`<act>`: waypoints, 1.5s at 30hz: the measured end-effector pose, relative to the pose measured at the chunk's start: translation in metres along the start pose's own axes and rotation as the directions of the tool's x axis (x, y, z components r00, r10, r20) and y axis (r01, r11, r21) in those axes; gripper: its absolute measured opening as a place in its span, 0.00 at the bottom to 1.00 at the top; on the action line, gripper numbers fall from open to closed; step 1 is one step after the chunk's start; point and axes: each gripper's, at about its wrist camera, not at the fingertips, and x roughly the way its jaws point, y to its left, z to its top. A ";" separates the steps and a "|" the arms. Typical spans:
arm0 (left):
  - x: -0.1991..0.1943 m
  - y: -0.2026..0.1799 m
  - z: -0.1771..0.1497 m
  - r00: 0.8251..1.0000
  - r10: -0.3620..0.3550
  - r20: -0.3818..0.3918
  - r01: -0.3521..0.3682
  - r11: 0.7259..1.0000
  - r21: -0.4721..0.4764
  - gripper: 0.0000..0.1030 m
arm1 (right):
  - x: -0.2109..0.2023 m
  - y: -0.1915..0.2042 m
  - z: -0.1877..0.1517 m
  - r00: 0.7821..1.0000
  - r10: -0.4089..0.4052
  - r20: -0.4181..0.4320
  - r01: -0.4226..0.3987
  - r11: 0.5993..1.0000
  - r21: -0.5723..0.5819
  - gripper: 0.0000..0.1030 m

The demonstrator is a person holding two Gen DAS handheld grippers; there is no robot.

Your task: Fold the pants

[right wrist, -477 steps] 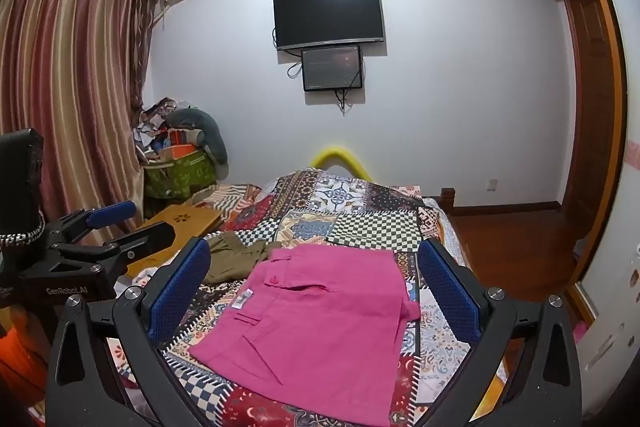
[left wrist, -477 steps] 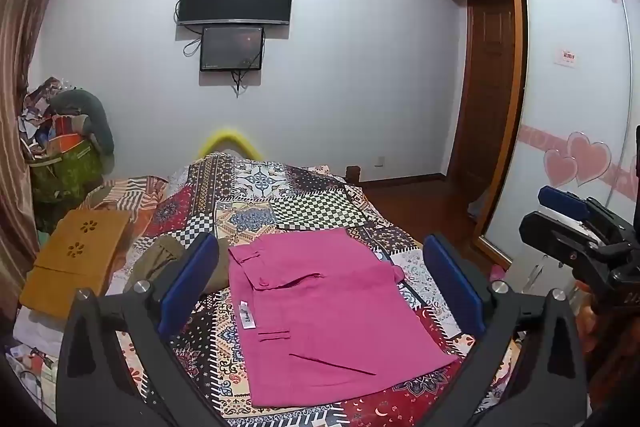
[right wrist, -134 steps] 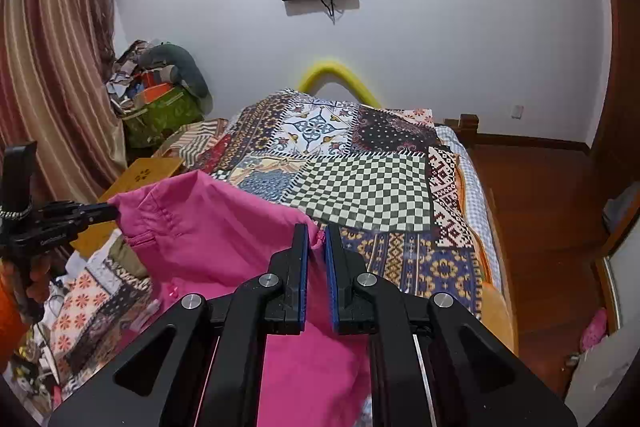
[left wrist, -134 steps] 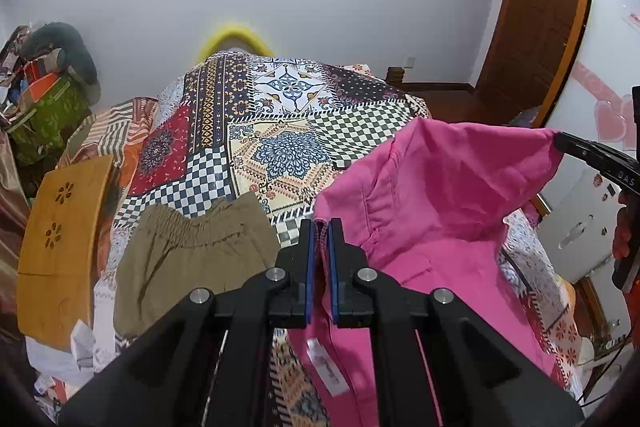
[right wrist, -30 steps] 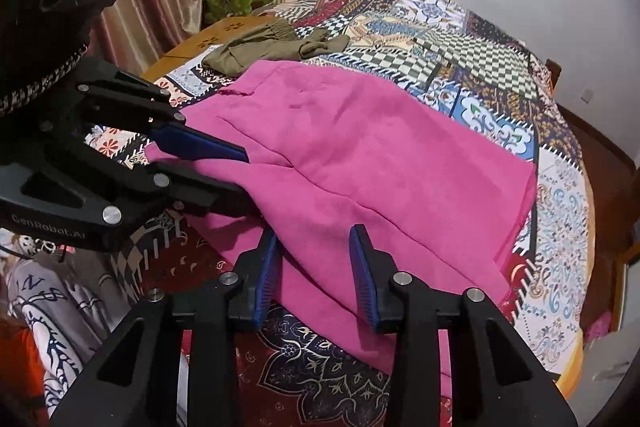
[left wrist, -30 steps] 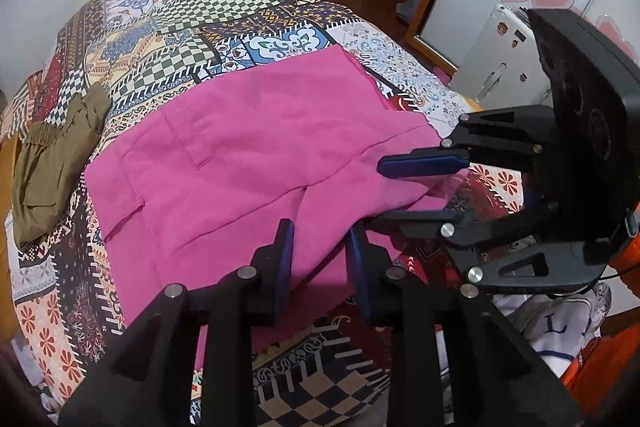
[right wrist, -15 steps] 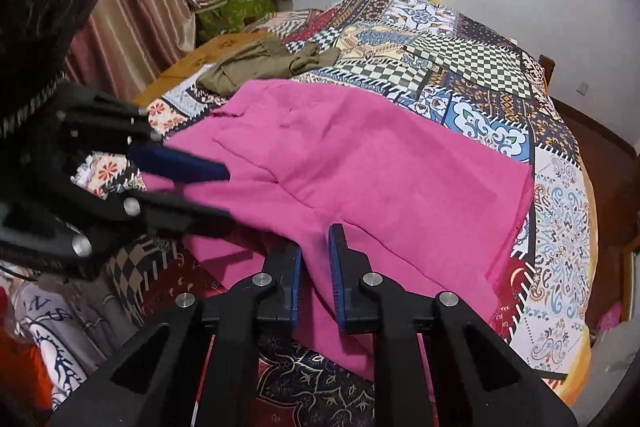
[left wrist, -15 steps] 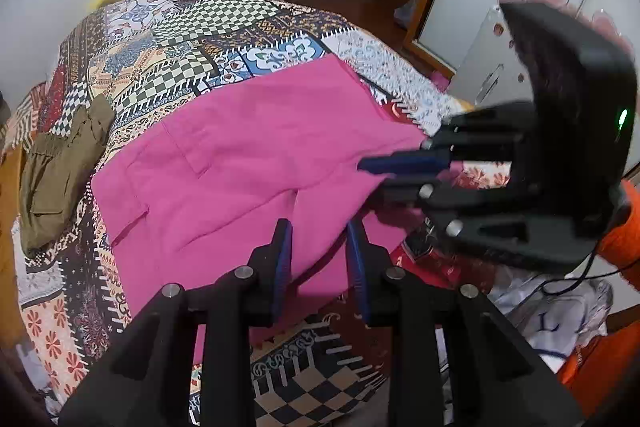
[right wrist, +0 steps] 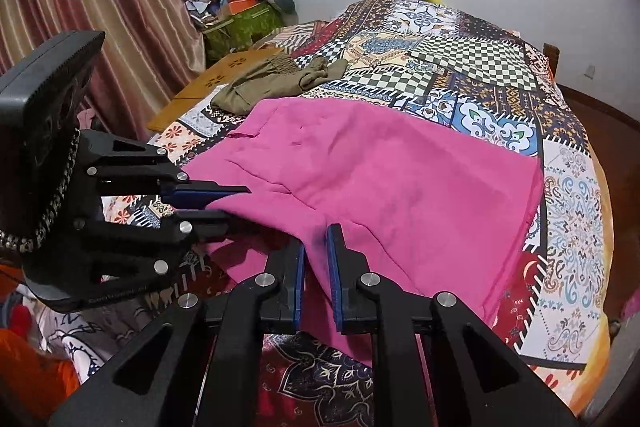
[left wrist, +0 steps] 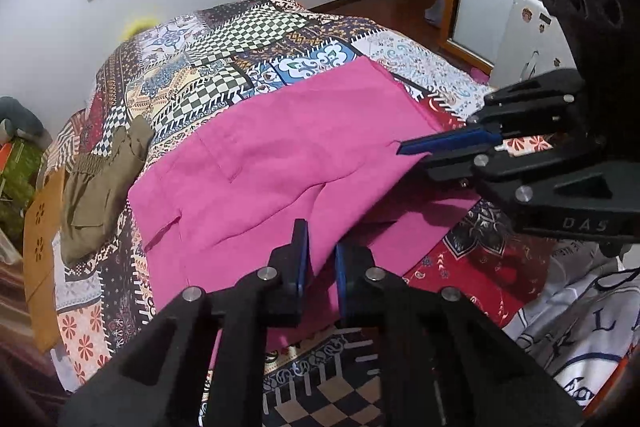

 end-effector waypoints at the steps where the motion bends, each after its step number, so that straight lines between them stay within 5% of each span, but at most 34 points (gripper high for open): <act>1: -0.001 0.002 0.001 1.000 -0.005 0.003 0.005 1.000 -0.005 0.09 | 0.000 0.000 0.000 1.000 0.000 0.001 0.000 1.000 -0.001 0.09; 11: -0.018 0.014 0.000 0.993 -0.119 0.014 0.120 0.989 -0.086 0.07 | -0.008 0.007 -0.001 1.000 0.010 0.008 -0.010 0.999 -0.038 0.09; 34: -0.003 -0.003 -0.017 0.980 -0.187 -0.075 0.181 0.980 -0.077 0.07 | 0.005 0.003 -0.021 0.991 0.021 -0.133 -0.023 1.000 -0.016 0.10; 45: -0.030 0.017 -0.022 0.981 -0.182 -0.070 0.174 0.979 -0.106 0.13 | -0.009 -0.004 -0.025 0.989 -0.008 -0.150 0.010 1.000 0.010 0.30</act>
